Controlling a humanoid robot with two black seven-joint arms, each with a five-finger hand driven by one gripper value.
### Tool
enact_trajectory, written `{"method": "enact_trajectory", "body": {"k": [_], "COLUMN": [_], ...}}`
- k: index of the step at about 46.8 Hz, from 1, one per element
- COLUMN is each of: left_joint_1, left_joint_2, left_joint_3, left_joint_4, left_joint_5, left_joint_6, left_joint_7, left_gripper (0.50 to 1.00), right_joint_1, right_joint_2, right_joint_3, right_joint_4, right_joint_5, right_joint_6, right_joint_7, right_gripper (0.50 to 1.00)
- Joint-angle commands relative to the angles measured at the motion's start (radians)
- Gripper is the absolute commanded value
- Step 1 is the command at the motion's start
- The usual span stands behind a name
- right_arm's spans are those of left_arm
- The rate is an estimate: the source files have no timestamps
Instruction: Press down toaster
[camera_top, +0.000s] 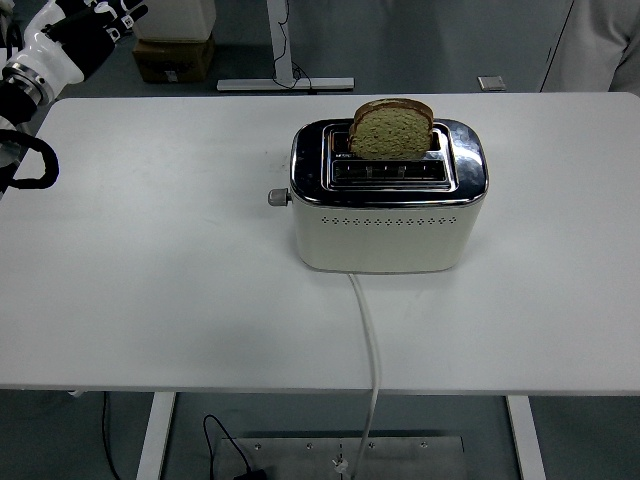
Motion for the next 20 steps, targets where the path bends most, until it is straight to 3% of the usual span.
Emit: {"method": "enact_trajectory", "body": {"k": [1, 14, 20], "left_joint_1": [0.027, 0.091, 0.102], "left_joint_2": [0.0, -0.012, -0.011], "left_joint_3": [-0.001, -0.003, -0.001], "left_joint_4": [0.001, 0.002, 0.002], "left_joint_5": [0.0, 0.0, 0.0], "left_joint_6": [0.01, 0.011, 0.04], "left_joint_7": [-0.002, 0.0, -0.002], "left_gripper": [1.0, 1.0, 1.0], "right_joint_1": [0.0, 0.0, 0.0], "right_joint_2": [0.0, 0.0, 0.0], "right_joint_3": [0.0, 0.0, 0.0], "right_joint_4": [0.0, 0.0, 0.0], "right_joint_5": [0.0, 0.005, 0.005], "right_joint_6": [0.0, 0.0, 0.0], "right_joint_7": [0.0, 0.0, 0.005], "right_gripper": [1.0, 0.998, 1.0]}}
